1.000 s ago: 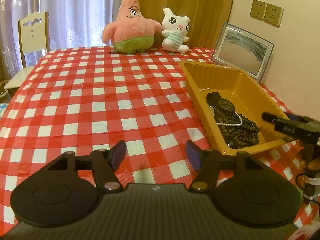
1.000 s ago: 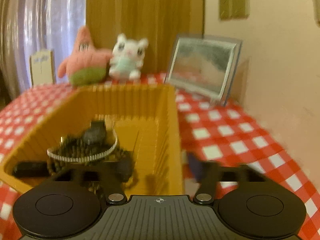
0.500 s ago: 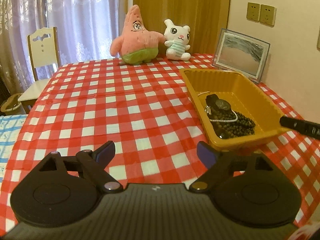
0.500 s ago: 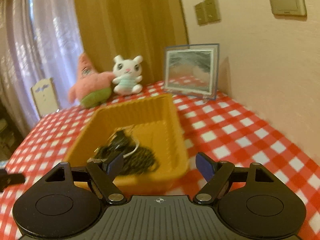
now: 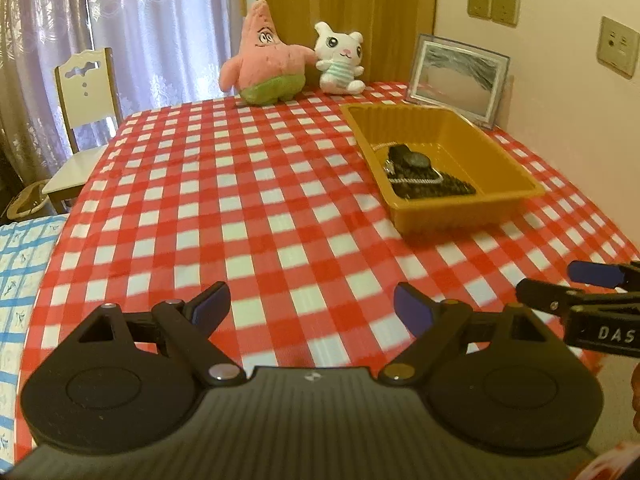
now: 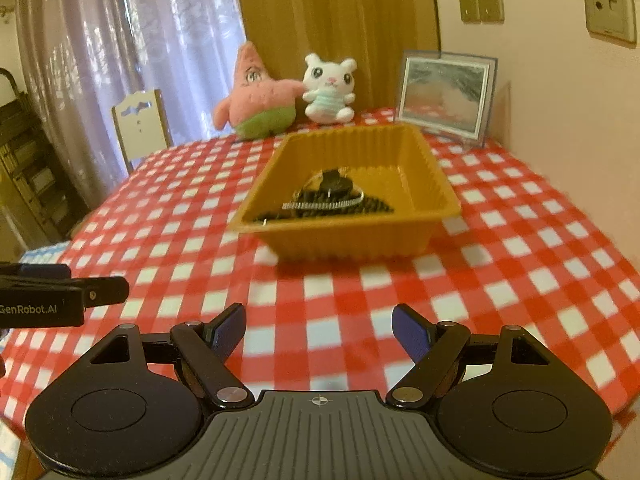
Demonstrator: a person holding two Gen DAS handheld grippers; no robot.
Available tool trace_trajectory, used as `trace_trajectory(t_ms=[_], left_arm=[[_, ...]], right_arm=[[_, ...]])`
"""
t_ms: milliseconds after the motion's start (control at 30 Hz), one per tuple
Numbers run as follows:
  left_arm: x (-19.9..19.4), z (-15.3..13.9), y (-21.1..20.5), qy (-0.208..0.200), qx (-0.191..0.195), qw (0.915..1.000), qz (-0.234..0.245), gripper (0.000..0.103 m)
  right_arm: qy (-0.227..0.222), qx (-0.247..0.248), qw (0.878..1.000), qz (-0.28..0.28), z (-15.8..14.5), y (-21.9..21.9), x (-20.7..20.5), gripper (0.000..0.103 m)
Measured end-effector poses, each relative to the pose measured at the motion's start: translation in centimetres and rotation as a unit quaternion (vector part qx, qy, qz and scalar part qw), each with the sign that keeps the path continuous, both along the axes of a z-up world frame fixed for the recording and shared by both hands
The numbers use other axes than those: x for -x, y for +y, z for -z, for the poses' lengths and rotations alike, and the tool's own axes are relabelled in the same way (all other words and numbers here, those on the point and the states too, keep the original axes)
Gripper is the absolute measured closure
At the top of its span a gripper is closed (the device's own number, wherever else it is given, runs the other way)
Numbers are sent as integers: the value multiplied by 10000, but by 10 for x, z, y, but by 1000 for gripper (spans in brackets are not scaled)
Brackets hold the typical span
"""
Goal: Organize jewelry
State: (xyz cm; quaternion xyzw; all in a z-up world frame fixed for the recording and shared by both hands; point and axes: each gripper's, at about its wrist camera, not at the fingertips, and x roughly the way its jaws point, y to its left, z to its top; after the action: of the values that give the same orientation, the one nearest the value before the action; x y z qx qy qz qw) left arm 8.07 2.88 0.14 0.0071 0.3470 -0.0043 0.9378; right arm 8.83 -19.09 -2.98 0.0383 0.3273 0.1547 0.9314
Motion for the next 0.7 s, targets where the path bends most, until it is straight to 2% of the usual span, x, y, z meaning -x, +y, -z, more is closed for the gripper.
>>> trace_trajectory(t_ms=[333, 700], left_arm=[[37, 7, -7, 136, 65, 9997, 174, 15], [54, 7, -3, 91, 61, 9999, 127, 15]], right_arm=[[137, -36, 9998, -128, 2, 3, 27, 23], [142, -29, 9996, -254, 3, 8, 40, 23]])
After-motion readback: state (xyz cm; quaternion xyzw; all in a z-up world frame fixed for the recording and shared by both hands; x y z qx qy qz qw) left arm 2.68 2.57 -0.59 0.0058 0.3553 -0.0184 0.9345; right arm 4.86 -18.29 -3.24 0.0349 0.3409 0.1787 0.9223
